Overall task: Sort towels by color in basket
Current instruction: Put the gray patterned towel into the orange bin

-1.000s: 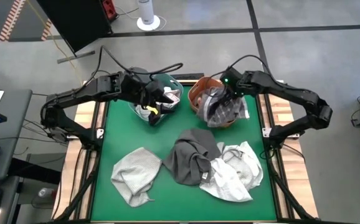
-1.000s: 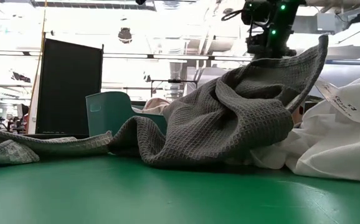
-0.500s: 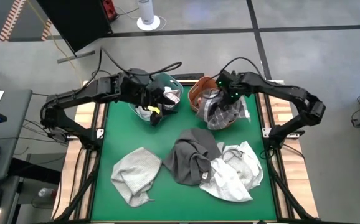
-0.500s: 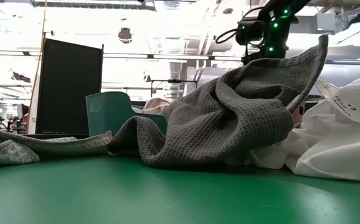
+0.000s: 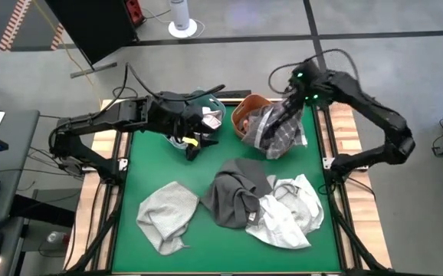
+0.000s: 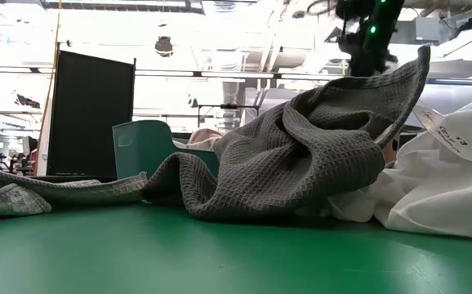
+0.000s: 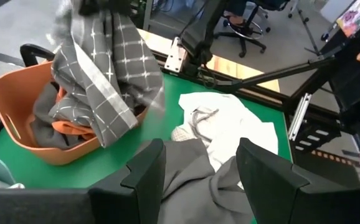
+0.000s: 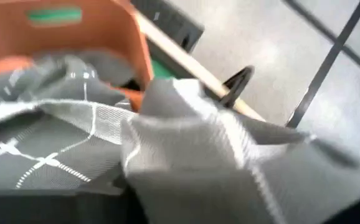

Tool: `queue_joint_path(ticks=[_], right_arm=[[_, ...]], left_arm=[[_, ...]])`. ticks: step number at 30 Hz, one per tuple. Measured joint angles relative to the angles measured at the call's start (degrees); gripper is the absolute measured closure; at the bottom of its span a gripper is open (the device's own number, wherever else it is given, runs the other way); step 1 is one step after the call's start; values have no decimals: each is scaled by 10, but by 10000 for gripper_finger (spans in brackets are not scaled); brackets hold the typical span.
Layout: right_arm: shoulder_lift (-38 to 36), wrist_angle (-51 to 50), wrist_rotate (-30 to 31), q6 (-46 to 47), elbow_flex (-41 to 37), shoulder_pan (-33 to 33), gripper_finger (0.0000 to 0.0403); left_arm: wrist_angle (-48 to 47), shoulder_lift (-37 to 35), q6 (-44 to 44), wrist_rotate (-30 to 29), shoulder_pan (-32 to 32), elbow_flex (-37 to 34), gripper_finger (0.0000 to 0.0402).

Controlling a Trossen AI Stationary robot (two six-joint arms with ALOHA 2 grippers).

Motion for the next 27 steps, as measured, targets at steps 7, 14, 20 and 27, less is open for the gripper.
queue_joint_path(ticks=[7, 14, 20, 27], right_arm=[[-48, 9, -98, 25, 18, 6, 137], [-51, -3, -275, 49, 18, -3, 138], [-38, 2, -287, 28, 18, -1, 137], [-17, -37, -302, -11, 20, -1, 137]], left_arm=[[5, 0, 31, 0, 11, 0, 217], [18, 0, 39, 15, 31, 0, 217], [18, 0, 31, 24, 33, 0, 217], [15, 0, 15, 38, 28, 0, 217]])
